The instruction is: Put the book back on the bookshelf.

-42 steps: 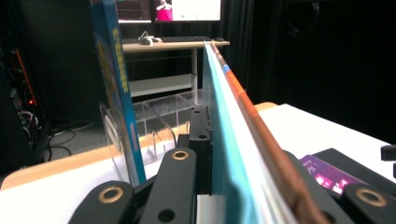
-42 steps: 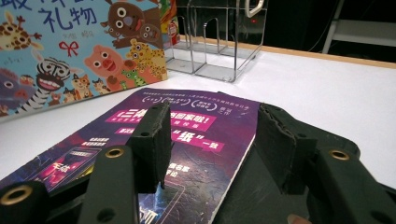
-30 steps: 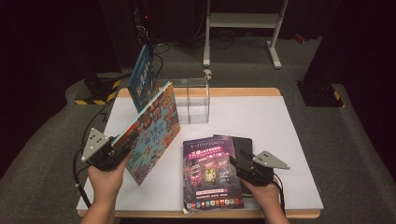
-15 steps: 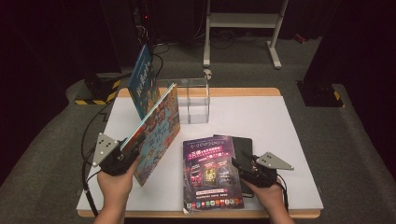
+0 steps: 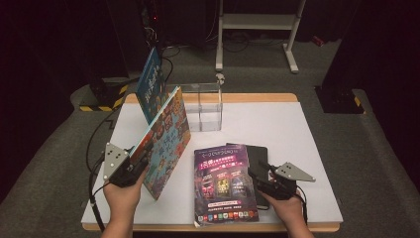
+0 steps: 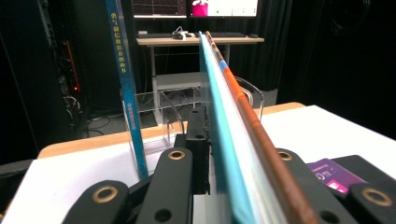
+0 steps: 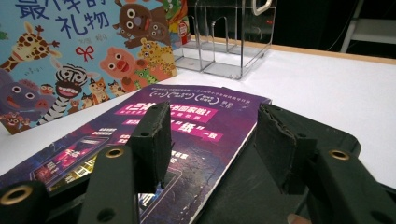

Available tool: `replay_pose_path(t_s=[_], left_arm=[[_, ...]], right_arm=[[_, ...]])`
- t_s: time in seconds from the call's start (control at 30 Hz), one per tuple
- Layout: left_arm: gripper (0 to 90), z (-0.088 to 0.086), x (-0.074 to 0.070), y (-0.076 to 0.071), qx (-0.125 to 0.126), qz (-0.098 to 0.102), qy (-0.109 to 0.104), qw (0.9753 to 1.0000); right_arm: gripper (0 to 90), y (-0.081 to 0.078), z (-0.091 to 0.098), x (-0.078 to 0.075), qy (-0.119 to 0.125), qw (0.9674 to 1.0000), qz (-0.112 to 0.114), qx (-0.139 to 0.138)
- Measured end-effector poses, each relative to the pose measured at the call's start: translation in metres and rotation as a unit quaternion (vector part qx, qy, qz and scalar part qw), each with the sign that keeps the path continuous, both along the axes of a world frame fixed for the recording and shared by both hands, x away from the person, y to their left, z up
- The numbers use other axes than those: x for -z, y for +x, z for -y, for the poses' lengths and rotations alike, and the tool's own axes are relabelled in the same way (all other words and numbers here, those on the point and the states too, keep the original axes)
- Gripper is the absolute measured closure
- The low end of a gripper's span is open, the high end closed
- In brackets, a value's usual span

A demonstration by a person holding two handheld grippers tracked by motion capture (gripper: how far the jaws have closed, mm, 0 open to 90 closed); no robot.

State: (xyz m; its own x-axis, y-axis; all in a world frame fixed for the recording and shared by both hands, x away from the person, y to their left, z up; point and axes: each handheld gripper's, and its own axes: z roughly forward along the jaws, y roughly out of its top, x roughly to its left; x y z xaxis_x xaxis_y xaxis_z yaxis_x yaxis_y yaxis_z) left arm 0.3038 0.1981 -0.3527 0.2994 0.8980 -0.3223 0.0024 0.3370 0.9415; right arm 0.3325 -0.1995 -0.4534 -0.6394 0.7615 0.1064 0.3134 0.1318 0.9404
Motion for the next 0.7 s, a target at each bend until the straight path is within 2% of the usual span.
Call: replay_pose_path(t_s=[0.27, 0.4, 0.53, 0.57, 0.67, 0.7], left_arm=[[77.6, 0.0007, 0.0009, -0.0005, 0.011, 0.007, 0.009, 0.9999], [78.6, 0.0008, 0.0008, -0.0002, 0.01, 0.006, 0.002, 0.9999], [80.3, 0.0027, 0.0003, -0.0006, 0.008, 0.005, 0.003, 1.0], [80.6, 0.0026, 0.0003, 0.0004, 0.013, 0.009, 0.005, 0.9999], [80.8, 0.0007, -0.0002, 0.0017, 0.017, 0.005, 0.008, 0.9998], [80.8, -0.0009, -0.0005, 0.0025, 0.017, 0.004, 0.0, 0.9998]], right_arm=[[45.4, -0.0014, -0.0027, -0.0012, -0.004, 1.0, 0.001, -0.002], [45.4, -0.0015, -0.0033, -0.0008, -0.004, 1.0, 0.001, -0.005], [45.4, -0.0019, -0.0021, -0.0011, 0.0, 1.0, 0.001, -0.004], [45.4, -0.0018, -0.0018, -0.0012, 0.001, 1.0, 0.0, -0.004], [45.4, -0.002, -0.0015, -0.0016, 0.003, 1.0, 0.001, -0.005], [45.4, -0.0021, -0.0013, -0.0017, 0.003, 1.0, 0.002, -0.005]])
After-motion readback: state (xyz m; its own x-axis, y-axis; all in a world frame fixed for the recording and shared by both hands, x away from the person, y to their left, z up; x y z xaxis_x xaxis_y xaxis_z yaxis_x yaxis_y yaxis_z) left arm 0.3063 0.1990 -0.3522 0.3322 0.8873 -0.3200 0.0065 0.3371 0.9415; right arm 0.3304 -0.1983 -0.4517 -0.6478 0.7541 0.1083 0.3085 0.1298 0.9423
